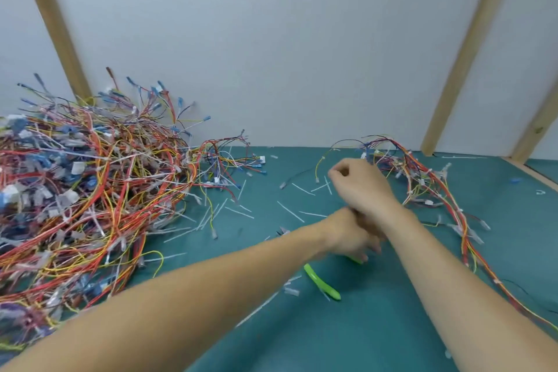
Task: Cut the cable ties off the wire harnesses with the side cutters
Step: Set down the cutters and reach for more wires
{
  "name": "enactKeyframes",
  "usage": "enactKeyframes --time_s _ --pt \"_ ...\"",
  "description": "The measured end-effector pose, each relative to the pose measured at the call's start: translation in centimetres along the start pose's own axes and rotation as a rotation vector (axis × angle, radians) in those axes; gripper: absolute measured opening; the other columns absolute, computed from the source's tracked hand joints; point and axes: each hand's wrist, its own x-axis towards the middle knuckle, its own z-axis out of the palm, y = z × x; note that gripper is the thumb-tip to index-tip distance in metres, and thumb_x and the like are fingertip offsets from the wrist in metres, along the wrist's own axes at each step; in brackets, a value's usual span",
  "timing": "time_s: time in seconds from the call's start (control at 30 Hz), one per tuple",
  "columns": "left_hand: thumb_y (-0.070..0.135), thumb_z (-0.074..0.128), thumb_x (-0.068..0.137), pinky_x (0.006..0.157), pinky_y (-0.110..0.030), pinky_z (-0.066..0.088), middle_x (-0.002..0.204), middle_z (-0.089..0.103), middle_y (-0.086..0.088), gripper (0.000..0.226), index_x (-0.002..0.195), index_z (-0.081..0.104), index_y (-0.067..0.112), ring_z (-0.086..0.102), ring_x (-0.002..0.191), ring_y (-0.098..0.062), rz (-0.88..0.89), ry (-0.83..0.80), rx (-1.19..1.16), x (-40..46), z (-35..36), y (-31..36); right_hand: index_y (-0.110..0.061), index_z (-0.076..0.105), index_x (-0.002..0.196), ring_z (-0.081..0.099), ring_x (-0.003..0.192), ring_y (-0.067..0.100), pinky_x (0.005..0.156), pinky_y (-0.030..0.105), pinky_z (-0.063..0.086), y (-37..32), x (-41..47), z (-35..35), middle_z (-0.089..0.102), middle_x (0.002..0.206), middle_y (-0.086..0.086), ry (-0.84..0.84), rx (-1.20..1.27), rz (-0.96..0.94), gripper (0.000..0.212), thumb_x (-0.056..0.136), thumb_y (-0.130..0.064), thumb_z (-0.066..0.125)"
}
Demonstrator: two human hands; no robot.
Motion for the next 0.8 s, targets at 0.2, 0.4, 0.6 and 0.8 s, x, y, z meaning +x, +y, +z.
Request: enactKeyframes --time_s 0.2,0.4,0.6,0.8 --pt "0.011 0.056 0.097 0.049 -0.015 0.040 0.084 0.073 0.001 0.016 0.097 0.073 0.009 0.059 0.060 -0.012 0.019 0.224 -0.032 -6.5 -8.7 -5.3 -0.035 0.064 0.089 0.066 0.097 0.014 0.084 0.032 0.053 1.8 -4.2 0.7 0.071 0.098 -0.016 -0.383 -0.393 -0.059 0.022 0.082 -0.056 0.064" --pt "0.017 0.055 0.095 0.060 -0.022 0.044 0.084 0.074 0.006 0.018 0.101 0.071 0.020 0.058 0.057 -0.001 -0.009 0.400 0.481 -9.8 -12.1 -8.7 -0.024 0.062 0.084 0.068 0.064 0.009 0.062 0.023 0.052 -0.5 -5.2 2.9 0.077 0.075 -0.006 -0.617 -0.397 -0.067 0.019 0.082 -0.039 0.074" --pt "0.024 0.053 0.090 0.076 -0.039 0.054 0.092 0.071 0.003 0.015 0.096 0.067 0.022 0.065 0.087 -0.025 0.045 0.802 0.826 -10.9 -17.6 -9.4 -0.022 0.063 0.075 0.061 0.058 0.008 0.053 0.026 0.041 -1.3 -6.2 7.1 0.067 0.060 -0.008 -0.345 -0.195 -0.038 0.040 0.083 -0.061 0.063" --pt "0.021 0.055 0.096 0.094 -0.038 0.050 0.126 0.064 -0.010 0.034 0.128 0.058 0.011 0.061 0.110 -0.028 -0.180 0.813 0.423 -5.8 -23.4 -10.6 -0.025 0.048 0.066 0.056 0.075 0.028 0.059 0.034 0.037 -1.3 -6.8 9.5 0.058 0.062 -0.006 0.089 -0.039 -0.107 0.045 0.098 -0.056 0.045"
